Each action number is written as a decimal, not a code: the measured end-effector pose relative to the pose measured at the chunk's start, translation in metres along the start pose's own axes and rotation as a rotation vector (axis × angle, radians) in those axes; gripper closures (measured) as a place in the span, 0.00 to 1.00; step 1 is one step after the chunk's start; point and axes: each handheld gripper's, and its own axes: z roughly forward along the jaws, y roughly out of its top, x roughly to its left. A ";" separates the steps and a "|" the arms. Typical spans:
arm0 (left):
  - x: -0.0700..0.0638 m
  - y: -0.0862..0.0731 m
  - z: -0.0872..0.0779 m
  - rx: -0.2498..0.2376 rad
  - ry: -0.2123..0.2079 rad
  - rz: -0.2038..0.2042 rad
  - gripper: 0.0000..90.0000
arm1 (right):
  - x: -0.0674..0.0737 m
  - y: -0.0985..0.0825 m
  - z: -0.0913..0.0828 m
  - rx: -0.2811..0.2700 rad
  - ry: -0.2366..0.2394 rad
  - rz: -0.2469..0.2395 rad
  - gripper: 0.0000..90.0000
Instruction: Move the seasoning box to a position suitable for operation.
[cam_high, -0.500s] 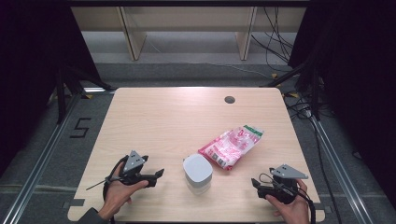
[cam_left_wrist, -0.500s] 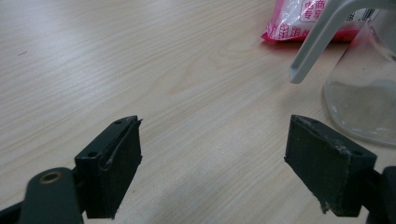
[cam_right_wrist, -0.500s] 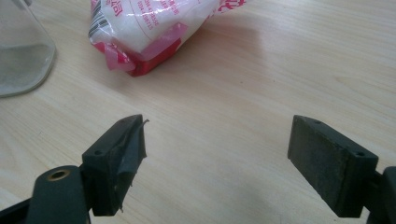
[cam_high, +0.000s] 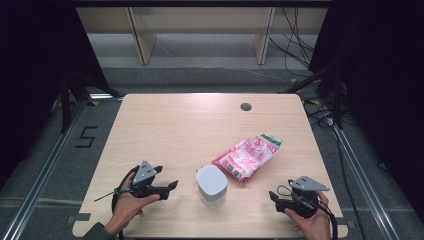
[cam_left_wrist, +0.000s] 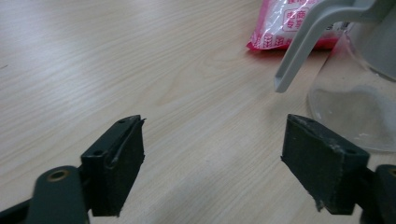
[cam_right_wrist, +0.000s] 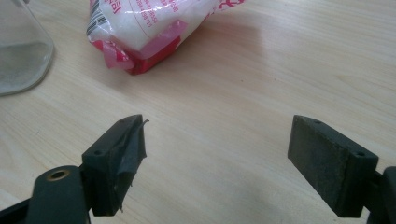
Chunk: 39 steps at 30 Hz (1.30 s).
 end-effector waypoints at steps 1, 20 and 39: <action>0.000 0.004 0.002 -0.004 -0.018 0.026 0.28 | 0.000 0.000 0.000 0.003 -0.002 0.000 0.22; -0.014 0.036 0.042 -0.026 -0.190 0.239 0.64 | 0.002 0.000 0.003 0.008 -0.006 0.003 0.23; -0.026 0.045 0.063 -0.023 -0.238 0.280 0.90 | 0.002 0.000 0.003 0.011 -0.001 0.000 0.24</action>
